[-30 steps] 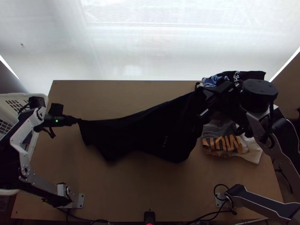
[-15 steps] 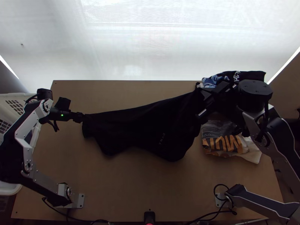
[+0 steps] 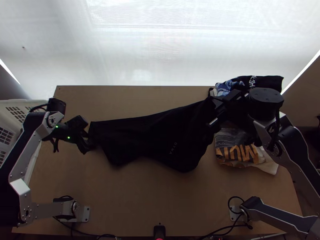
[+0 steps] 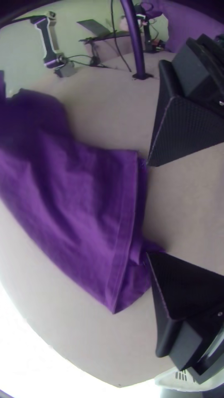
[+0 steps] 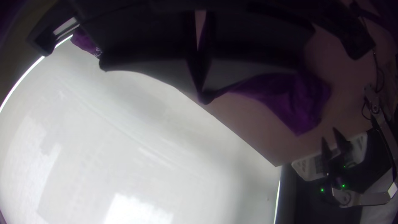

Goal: Fold the t-shirt

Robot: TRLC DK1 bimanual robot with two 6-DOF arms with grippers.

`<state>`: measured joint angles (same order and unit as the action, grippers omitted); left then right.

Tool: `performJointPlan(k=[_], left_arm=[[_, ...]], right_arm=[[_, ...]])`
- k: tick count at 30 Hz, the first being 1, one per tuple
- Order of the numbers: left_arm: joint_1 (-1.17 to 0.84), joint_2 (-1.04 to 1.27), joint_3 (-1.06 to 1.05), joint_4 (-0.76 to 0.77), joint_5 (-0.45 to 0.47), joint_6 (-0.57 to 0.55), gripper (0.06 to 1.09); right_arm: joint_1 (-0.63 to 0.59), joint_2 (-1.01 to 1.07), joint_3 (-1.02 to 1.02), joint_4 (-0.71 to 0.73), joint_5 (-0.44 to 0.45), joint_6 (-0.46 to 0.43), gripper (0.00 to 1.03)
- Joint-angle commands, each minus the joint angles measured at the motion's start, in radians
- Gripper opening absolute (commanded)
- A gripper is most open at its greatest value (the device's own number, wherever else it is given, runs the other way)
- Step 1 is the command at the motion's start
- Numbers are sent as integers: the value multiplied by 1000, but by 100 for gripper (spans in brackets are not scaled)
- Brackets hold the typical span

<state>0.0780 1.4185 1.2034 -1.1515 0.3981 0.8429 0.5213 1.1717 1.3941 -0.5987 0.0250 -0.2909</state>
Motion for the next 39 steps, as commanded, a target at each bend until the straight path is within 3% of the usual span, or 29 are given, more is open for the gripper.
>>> performJointPlan(k=[1,8,18,23,33,39], left_arm=[[-152,34,-44,-267,25,-1,103],[-279,97,-113,-260,193,-139,103],[-360,250,-133,-159,249,-199,99],[-359,289,-136,-97,234,-225,99],[-353,290,-153,116,30,-309,100],[-337,287,-139,142,21,-323,100]], right_arm=[[0,6,-9,4,-2,13,3],[-6,8,-10,7,0,19,3],[-20,11,-7,11,0,10,3],[-29,6,-10,11,0,7,3],[-38,5,-12,13,0,-5,3],[-38,6,-18,25,-2,-7,3]])
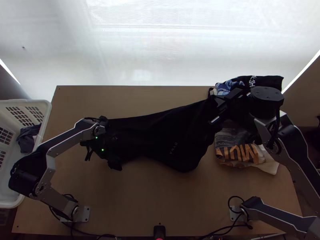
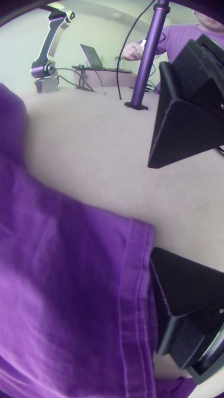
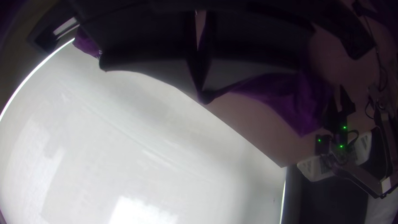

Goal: Fold the t-shirt

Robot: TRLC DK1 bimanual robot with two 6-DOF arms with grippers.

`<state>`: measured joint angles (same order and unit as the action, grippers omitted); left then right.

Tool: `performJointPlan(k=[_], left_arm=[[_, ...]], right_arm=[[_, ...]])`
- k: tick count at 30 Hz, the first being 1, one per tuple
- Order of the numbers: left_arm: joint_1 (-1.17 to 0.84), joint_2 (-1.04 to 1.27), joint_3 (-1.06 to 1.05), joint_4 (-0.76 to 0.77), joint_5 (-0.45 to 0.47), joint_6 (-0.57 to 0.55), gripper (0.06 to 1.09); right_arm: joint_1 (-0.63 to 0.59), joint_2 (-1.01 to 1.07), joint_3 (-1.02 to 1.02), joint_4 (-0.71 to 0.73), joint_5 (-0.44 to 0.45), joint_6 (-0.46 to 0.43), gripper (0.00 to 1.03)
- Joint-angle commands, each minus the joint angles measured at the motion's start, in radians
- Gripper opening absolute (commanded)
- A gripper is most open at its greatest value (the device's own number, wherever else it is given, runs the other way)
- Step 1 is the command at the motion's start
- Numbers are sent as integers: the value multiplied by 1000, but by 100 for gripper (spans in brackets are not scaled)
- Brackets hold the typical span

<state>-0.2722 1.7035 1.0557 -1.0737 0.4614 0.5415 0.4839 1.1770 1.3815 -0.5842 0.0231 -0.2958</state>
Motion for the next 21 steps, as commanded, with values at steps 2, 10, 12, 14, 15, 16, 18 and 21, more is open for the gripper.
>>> performJointPlan(k=[2,10,12,14,15,16,18,21], left_arm=[[18,-4,9,78,-43,-32,100],[27,-10,15,100,-41,-43,91],[28,-13,15,103,-35,-43,78],[37,-18,13,113,-27,-49,61],[41,-21,12,121,-20,-52,48],[44,-27,7,138,-10,-61,29],[47,-54,-13,179,-7,-71,9],[37,-128,-56,224,-13,-44,9]], right_arm=[[-1,0,-12,12,0,-2,3],[1,-4,-30,24,0,0,3],[1,-4,-33,26,0,0,3],[2,-4,-38,34,0,0,3],[2,-4,-39,34,0,0,3],[4,-5,-39,34,0,3,3],[7,-5,-39,34,0,4,3],[9,-7,-38,34,0,4,3]])
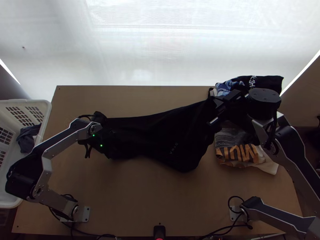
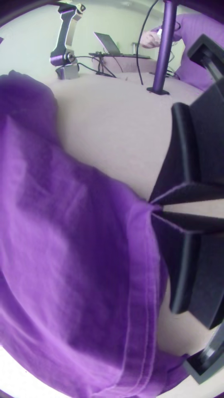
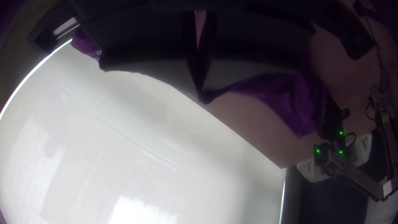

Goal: Fold the t-shirt

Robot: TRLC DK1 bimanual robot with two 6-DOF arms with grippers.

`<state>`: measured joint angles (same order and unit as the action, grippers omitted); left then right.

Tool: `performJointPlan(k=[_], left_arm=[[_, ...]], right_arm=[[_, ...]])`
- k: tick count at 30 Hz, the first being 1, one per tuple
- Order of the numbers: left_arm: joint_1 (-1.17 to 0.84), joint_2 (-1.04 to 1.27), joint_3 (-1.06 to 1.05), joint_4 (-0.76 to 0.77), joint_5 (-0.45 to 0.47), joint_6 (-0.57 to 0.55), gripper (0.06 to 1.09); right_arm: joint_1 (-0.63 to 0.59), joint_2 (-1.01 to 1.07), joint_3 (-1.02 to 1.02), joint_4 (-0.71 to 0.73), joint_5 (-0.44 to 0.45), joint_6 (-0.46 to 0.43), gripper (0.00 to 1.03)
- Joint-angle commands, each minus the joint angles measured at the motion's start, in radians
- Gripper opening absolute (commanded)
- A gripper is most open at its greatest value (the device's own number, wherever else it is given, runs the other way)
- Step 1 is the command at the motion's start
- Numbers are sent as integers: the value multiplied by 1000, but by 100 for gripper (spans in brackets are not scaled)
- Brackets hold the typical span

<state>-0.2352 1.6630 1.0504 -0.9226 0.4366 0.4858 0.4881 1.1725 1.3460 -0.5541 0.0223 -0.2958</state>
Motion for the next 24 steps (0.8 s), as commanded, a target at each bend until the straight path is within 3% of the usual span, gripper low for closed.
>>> performJointPlan(k=[1,4,9,17,24], left_arm=[[5,-106,-50,73,10,13,9],[63,-174,19,11,24,13,9],[244,-322,203,-48,157,-55,9],[488,-355,428,-65,188,-89,9],[718,-249,593,-65,217,-319,9]], right_arm=[[4,-2,1,3,1,4,3],[1,-7,13,3,2,4,3],[-22,-30,13,5,2,23,3],[-100,-54,39,6,1,29,3],[-204,-77,131,-3,2,41,3]])
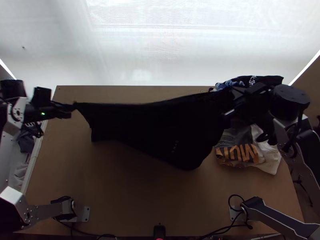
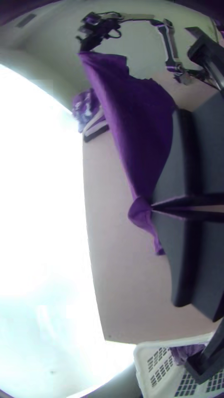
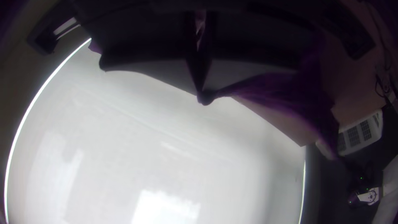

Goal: Fold the t-shirt

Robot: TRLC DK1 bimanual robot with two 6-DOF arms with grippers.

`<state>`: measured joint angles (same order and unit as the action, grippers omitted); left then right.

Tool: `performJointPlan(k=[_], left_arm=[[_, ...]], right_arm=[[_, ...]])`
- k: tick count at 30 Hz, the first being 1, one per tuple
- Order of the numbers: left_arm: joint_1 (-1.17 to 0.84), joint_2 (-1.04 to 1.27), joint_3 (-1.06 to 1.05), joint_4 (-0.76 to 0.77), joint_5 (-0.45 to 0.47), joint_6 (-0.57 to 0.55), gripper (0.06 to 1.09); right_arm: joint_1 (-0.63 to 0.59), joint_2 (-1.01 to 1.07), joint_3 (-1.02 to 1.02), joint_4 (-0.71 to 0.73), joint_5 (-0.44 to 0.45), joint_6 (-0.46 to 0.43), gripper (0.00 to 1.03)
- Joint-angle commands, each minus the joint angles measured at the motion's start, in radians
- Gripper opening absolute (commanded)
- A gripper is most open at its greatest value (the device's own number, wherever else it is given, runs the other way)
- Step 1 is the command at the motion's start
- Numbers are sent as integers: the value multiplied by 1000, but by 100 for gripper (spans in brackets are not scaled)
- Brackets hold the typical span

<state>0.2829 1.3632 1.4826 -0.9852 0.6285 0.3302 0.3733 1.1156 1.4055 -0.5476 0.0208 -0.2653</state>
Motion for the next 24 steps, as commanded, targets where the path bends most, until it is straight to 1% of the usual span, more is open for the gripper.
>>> performJointPlan(k=[1,6,7,10,12,13,16,20,22,24], left_arm=[[210,51,180,-4,23,-188,9],[194,-24,245,-3,22,-192,9],[174,-27,258,8,17,-211,9],[99,1,309,45,-24,-244,9],[36,56,364,66,-78,-255,9],[10,97,401,68,-85,-263,9],[-39,249,555,53,-85,-284,9],[-74,498,838,-17,-85,-283,9],[-90,559,869,29,-122,-276,9],[-106,593,869,53,-151,-246,9]], right_arm=[[-108,-22,93,-17,4,17,3],[-186,-34,199,-3,5,34,3],[-195,-28,224,3,4,34,3],[-209,35,316,8,4,34,3],[-209,93,388,15,4,37,3],[-209,127,429,15,4,41,3],[-209,262,579,15,2,46,3],[-203,500,868,-9,2,32,3],[-198,595,974,2,1,28,3],[-186,632,980,41,1,11,3]])
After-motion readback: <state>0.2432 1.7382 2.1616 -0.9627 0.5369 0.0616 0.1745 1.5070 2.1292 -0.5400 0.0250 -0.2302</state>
